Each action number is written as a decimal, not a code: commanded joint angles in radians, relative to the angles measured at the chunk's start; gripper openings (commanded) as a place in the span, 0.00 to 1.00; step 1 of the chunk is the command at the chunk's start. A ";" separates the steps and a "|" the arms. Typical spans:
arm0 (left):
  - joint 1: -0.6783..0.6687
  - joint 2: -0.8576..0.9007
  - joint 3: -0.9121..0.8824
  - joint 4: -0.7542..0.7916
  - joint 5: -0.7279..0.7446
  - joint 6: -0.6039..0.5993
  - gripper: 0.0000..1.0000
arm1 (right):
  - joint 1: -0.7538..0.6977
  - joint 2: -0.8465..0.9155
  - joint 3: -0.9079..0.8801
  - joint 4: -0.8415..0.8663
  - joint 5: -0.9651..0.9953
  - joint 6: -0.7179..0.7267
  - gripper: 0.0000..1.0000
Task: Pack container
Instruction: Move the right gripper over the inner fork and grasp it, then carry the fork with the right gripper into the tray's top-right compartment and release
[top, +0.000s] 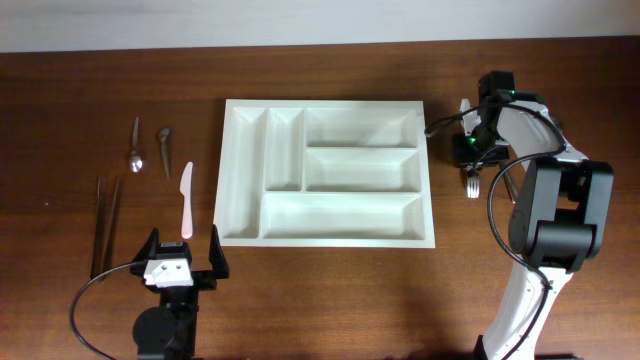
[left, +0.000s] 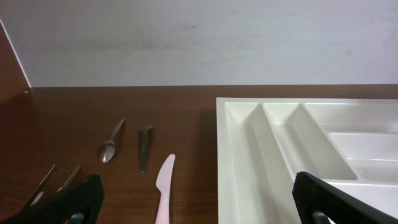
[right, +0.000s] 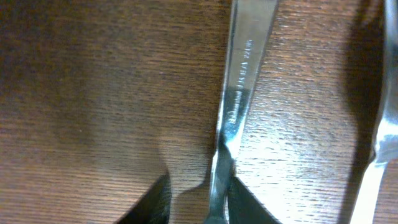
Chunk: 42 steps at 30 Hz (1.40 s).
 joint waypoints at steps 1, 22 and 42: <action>-0.004 -0.005 -0.005 0.001 0.007 0.011 0.99 | -0.005 0.017 0.015 0.004 0.009 0.003 0.21; -0.004 -0.005 -0.005 0.001 0.007 0.011 0.99 | 0.008 0.015 0.607 -0.356 -0.203 0.002 0.04; -0.004 -0.005 -0.005 0.001 0.007 0.011 0.99 | 0.386 0.016 0.737 -0.416 -0.080 1.223 0.04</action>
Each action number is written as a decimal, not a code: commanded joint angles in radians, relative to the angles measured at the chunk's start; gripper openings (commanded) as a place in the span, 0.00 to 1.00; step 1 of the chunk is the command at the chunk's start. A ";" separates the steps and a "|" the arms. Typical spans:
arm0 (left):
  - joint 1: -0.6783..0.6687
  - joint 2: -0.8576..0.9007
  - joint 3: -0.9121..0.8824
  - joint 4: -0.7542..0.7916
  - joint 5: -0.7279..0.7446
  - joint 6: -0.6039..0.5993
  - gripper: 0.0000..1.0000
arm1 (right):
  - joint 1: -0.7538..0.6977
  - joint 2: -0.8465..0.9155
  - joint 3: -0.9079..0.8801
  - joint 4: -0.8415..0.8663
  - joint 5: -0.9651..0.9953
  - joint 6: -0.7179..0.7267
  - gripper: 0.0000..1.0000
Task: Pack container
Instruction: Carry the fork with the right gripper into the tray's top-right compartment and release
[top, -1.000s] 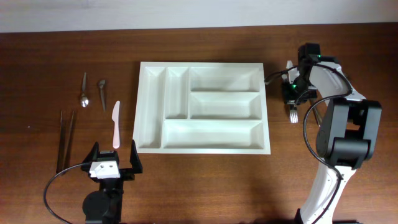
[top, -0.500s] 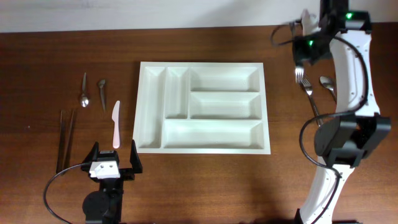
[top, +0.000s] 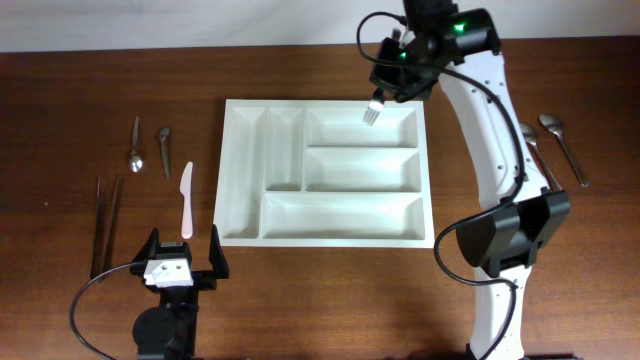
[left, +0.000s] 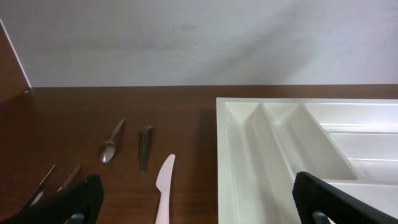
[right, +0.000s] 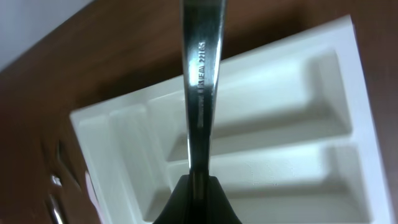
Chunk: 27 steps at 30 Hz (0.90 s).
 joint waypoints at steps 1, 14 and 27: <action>-0.004 -0.005 -0.005 0.001 0.007 0.011 0.99 | 0.021 -0.008 -0.090 0.005 0.084 0.431 0.04; -0.004 -0.005 -0.005 0.001 0.007 0.011 0.99 | 0.084 -0.008 -0.391 0.262 -0.023 0.908 0.04; -0.004 -0.005 -0.005 0.001 0.007 0.011 0.99 | 0.110 0.004 -0.396 0.312 0.079 1.084 0.12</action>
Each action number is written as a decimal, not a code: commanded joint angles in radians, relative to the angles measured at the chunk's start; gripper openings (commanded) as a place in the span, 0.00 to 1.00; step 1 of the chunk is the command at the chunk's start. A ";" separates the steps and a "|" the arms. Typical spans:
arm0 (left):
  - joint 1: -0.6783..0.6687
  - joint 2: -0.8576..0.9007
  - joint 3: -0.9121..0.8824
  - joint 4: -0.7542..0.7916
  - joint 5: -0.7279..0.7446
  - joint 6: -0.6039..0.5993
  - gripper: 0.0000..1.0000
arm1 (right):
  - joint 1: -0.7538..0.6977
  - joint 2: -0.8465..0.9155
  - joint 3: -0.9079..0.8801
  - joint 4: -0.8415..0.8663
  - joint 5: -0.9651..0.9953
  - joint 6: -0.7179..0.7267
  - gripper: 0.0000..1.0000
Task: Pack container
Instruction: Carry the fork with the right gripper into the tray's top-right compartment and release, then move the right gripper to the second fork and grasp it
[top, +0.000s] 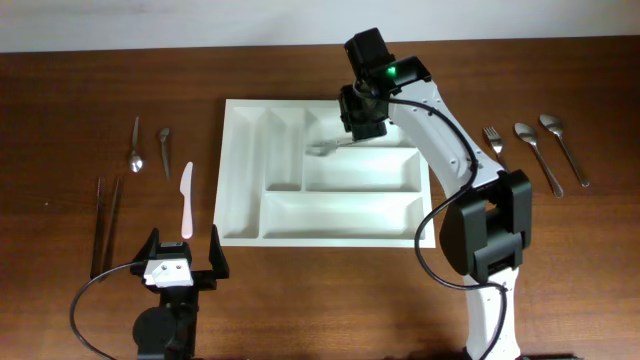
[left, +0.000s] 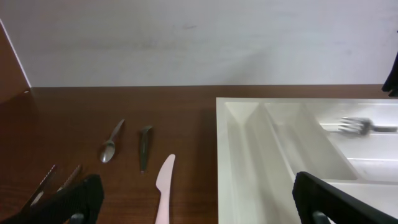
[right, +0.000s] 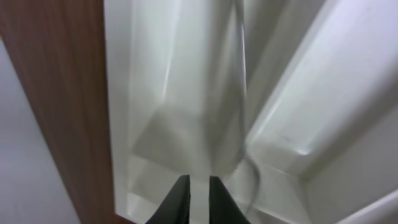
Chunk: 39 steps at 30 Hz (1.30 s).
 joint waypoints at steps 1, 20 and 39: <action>-0.004 -0.005 -0.005 0.001 0.007 0.011 0.99 | -0.007 0.003 -0.010 0.000 0.068 0.041 0.13; -0.004 -0.005 -0.005 0.001 0.007 0.011 0.99 | -0.380 -0.117 0.194 -0.121 0.051 -1.323 0.99; -0.004 -0.005 -0.005 0.001 0.007 0.011 0.99 | -0.672 0.039 0.156 -0.436 0.084 -2.161 0.99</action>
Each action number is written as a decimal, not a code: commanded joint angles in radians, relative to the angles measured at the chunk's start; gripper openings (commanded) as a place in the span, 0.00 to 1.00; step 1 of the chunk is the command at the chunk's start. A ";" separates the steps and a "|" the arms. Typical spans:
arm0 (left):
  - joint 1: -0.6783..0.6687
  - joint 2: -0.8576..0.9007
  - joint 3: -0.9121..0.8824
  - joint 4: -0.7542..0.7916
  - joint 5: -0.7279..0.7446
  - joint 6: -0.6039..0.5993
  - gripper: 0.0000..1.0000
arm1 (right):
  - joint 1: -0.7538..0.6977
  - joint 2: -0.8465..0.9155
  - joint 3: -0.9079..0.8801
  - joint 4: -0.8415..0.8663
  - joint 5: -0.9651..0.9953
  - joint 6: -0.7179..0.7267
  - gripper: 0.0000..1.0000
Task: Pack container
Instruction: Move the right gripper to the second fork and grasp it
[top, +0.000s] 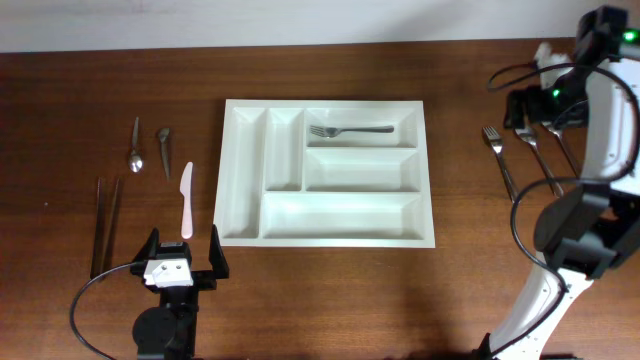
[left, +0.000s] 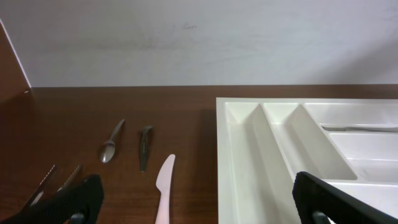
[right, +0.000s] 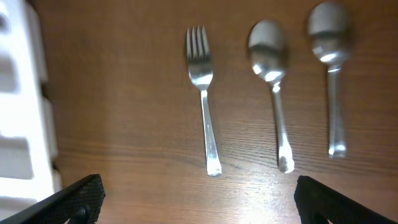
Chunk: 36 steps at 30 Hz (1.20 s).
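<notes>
The white cutlery tray lies mid-table, and its left part shows in the left wrist view. One steel fork rests in its back right compartment. My right gripper hangs open and empty above the table to the right, over a second fork and two spoons; its midpoint is. At the front left my left gripper stands open and empty, behind a pink knife.
Left of the tray lie a spoon, a short dark utensil and a pair of chopsticks. The second fork lies on bare wood right of the tray. A pale wall rises behind the table.
The fork left my right gripper and now lies in the tray's back right compartment. My right gripper went from over the tray to above the cutlery at the right, and is open.
My right gripper was shut on a fork on the table at the right. Then it held that fork above the tray's back edge, then low over the back compartment. Now the fork lies there and the gripper is back at the right. The left arm stayed still.
</notes>
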 joint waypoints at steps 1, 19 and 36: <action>-0.004 -0.005 -0.005 0.001 0.007 0.011 0.99 | 0.002 0.076 -0.044 0.012 0.028 -0.077 0.99; -0.004 -0.005 -0.005 0.001 0.007 0.011 0.99 | 0.023 0.280 -0.100 0.053 0.067 -0.070 0.99; -0.004 -0.005 -0.005 0.001 0.007 0.011 0.99 | 0.041 0.311 -0.115 0.105 0.126 -0.047 0.99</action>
